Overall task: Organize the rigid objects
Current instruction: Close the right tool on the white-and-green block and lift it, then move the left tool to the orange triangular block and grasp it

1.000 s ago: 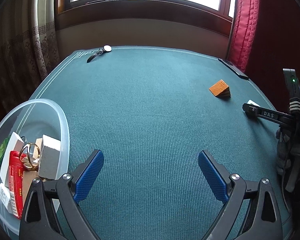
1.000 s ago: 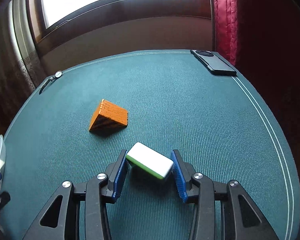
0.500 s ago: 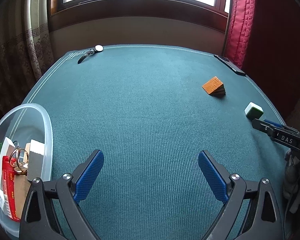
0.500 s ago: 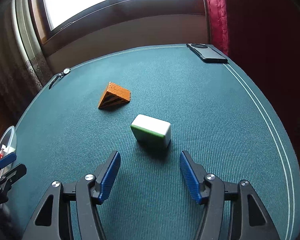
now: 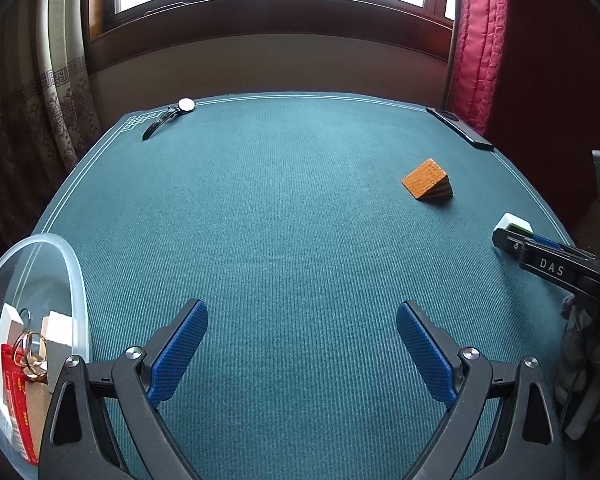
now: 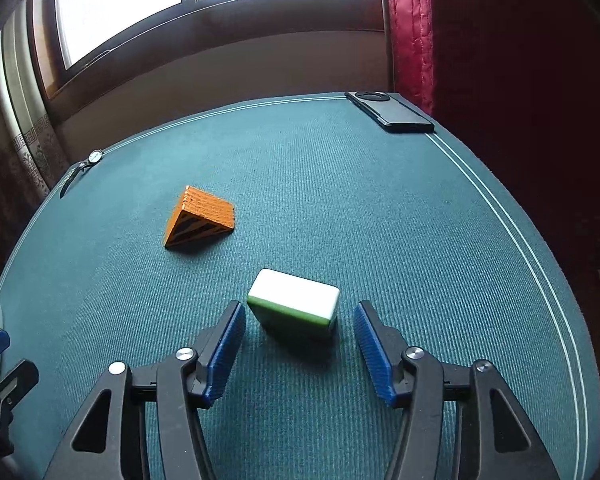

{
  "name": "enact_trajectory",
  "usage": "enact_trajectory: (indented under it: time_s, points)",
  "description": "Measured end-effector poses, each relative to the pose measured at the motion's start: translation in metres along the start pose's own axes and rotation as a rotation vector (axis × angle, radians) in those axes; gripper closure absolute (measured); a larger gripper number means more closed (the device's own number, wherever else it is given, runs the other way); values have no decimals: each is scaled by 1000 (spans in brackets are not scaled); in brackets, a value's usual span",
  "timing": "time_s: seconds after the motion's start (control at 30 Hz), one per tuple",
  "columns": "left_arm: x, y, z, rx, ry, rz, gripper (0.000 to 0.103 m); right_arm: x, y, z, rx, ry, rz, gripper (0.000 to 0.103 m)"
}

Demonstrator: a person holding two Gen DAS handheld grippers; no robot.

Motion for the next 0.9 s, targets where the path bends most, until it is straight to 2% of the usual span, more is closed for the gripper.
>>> enact_trajectory:
  time_s: [0.07, 0.3, 0.43, 0.9]
  points:
    - [-4, -1, 4, 0, 1, 3, 7, -1, -3, 0, 9, -3, -4, 58]
    - [-24, -14, 20, 27, 9, 34, 7, 5, -25, -8, 26, -6, -17, 58]
    - [-40, -30, 36, 51, 20, 57, 7, 7, -42, -12, -7, -8, 25, 58]
    - [-80, -83, 90, 68, 47, 160, 7, 6, -45, -11, -72, -12, 68, 56]
Point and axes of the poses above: each gripper's, at about its wrist camera, not at the fingertips, and z roughly the way its jaws point, y to its left, x to its underside, the point moved 6 cm from there along z, roughly the way its jaws point, and after that the axes turned 5 degrees about z, right-handed, at the moved point
